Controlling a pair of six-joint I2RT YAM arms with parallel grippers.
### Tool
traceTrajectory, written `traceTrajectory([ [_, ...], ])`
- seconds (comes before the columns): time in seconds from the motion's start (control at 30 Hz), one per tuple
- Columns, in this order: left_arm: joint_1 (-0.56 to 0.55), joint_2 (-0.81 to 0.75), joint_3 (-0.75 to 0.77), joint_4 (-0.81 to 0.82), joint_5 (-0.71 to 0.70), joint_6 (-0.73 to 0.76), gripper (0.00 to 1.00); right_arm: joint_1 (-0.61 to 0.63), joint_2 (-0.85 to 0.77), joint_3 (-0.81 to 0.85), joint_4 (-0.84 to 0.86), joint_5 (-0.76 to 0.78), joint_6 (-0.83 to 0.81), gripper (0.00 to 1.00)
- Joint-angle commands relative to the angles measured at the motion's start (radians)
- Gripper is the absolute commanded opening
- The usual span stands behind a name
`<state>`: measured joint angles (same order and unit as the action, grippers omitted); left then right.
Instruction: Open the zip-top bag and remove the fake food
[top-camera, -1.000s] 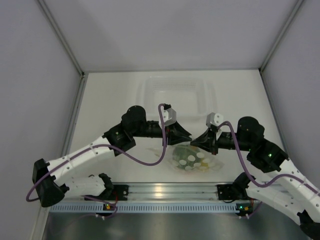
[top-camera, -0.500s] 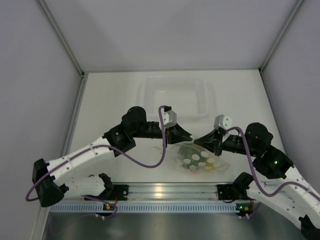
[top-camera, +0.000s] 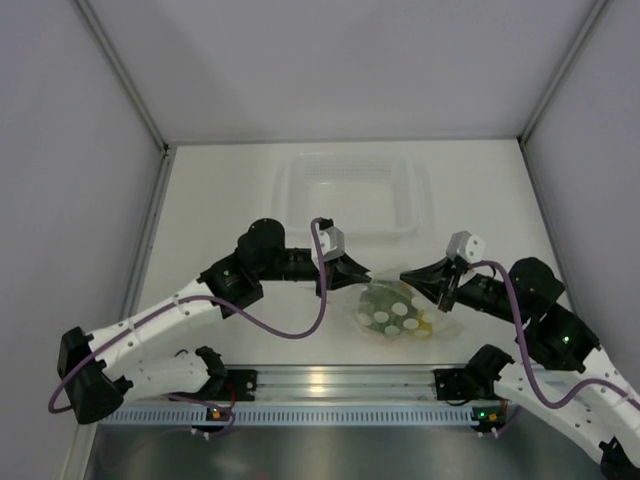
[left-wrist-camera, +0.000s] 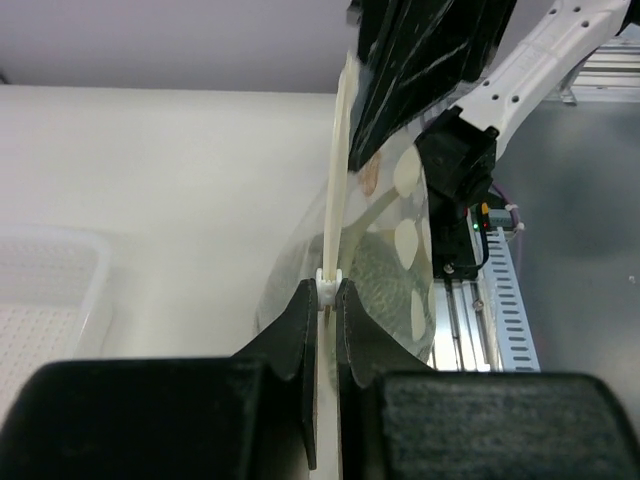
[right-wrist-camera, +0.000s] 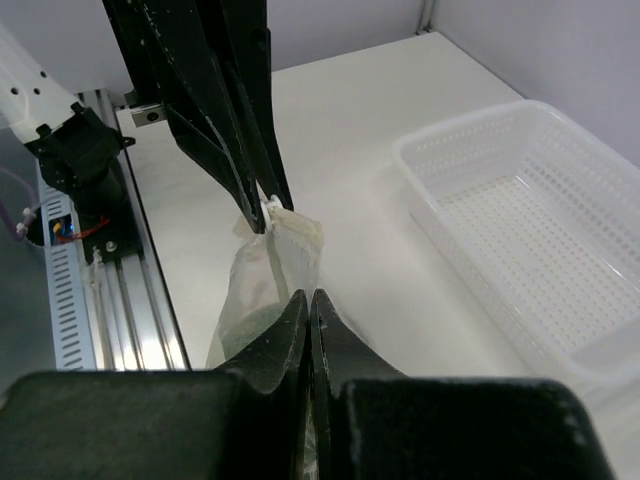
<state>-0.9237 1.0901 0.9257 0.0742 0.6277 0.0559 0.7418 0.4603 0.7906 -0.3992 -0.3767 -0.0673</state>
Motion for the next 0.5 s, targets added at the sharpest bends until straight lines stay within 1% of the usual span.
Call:
traceTrajectory([
  [0.0, 0.074, -0.059, -0.054, -0.047, -0.005, 0.012, 0.0, 0.013, -0.055, 0.074, 0.027, 0.107, -0.011, 0.0],
  [0.13, 0.137, -0.102, -0.099, -0.047, -0.002, -0.011, 0.0, 0.014, -0.081, 0.11, -0.022, 0.13, -0.012, 0.0],
  [0.3, 0.157, -0.171, -0.146, -0.047, -0.057, -0.028, 0.0, 0.013, -0.112, 0.134, -0.058, 0.151, -0.016, 0.0],
  [0.4, 0.16, -0.215, -0.195, -0.025, -0.161, -0.053, 0.0, 0.013, -0.141, 0.141, -0.075, 0.176, -0.016, 0.0],
  [0.43, 0.161, -0.222, -0.214, -0.022, -0.215, -0.092, 0.0, 0.014, -0.155, 0.148, -0.081, 0.188, -0.016, 0.0],
  [0.47, 0.161, -0.226, -0.228, -0.017, -0.236, -0.123, 0.0, 0.013, -0.161, 0.151, -0.089, 0.193, -0.017, 0.0],
])
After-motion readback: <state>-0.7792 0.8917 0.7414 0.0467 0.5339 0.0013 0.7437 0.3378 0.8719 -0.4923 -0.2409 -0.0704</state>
